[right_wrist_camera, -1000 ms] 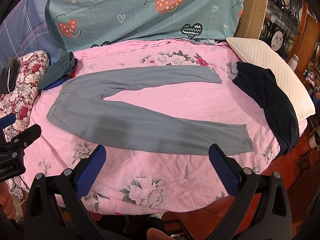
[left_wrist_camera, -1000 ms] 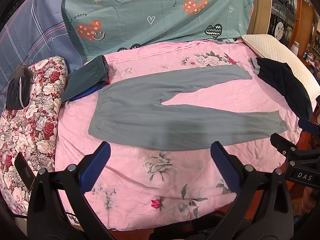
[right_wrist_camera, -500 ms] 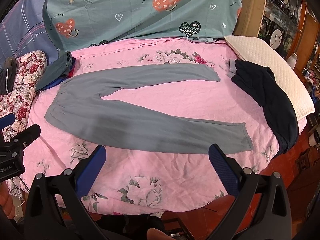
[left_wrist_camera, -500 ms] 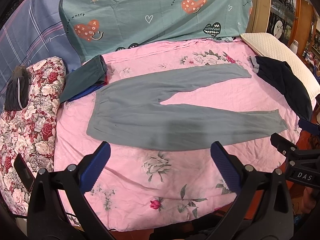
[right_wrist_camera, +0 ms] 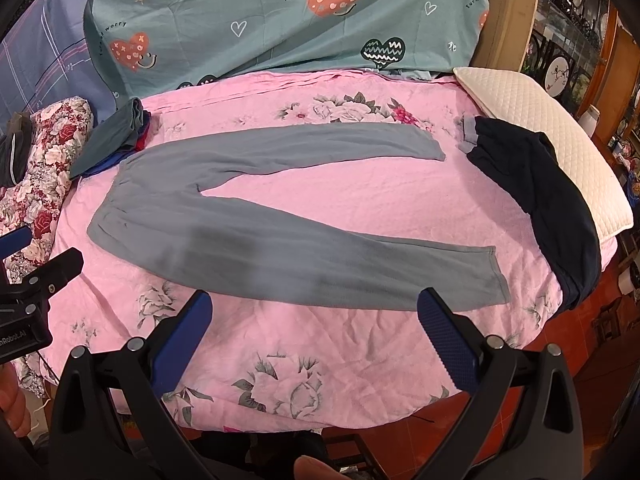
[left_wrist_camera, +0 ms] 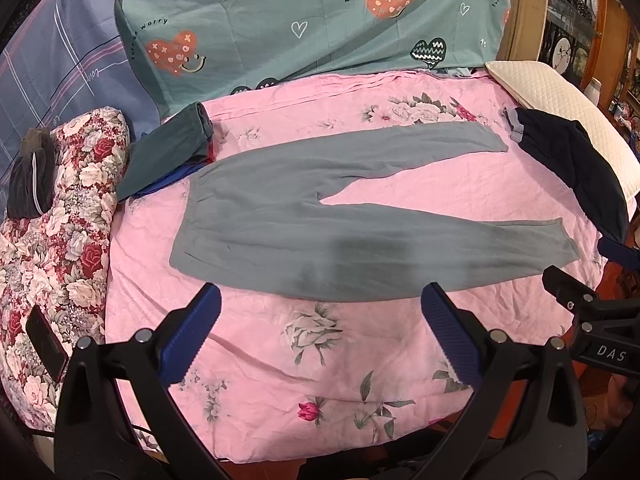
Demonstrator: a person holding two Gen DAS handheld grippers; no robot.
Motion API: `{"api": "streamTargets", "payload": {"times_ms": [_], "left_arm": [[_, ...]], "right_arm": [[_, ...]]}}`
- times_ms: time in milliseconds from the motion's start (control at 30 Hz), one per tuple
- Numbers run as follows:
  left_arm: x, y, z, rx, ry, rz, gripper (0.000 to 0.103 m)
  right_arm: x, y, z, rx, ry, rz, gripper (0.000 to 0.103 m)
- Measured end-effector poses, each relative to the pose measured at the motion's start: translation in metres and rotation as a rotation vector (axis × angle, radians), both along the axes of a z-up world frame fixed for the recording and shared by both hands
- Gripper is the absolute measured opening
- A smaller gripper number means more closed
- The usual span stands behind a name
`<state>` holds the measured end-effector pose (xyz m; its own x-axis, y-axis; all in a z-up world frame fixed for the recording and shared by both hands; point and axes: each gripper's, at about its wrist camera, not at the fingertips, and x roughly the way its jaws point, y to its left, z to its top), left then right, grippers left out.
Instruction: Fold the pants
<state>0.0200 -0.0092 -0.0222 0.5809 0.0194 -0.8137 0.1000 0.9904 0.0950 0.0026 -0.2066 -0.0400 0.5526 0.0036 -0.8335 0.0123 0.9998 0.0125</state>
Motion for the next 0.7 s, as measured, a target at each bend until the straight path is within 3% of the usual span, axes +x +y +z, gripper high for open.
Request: {"api": "streamTargets", "payload": {"times_ms": [300,567,700], "left_arm": [[0.033,0.033,-0.017,-0.002,0.042,0.126,0.101],[0.081,0.127,-0.02,-0.04,0.065,0.199,0.1],[0.12,0.176,-0.024,-0.079,0.066,0.157,0.09]], "right_arm": [[0.041,0.002,-0.02,0.018,0.042,0.111,0.102],[0.106,0.049,-0.026,0.003,0.043,0.285,0.102],[0.146,0.084,-0.02,0.054,0.006,0.372,0.102]]}}
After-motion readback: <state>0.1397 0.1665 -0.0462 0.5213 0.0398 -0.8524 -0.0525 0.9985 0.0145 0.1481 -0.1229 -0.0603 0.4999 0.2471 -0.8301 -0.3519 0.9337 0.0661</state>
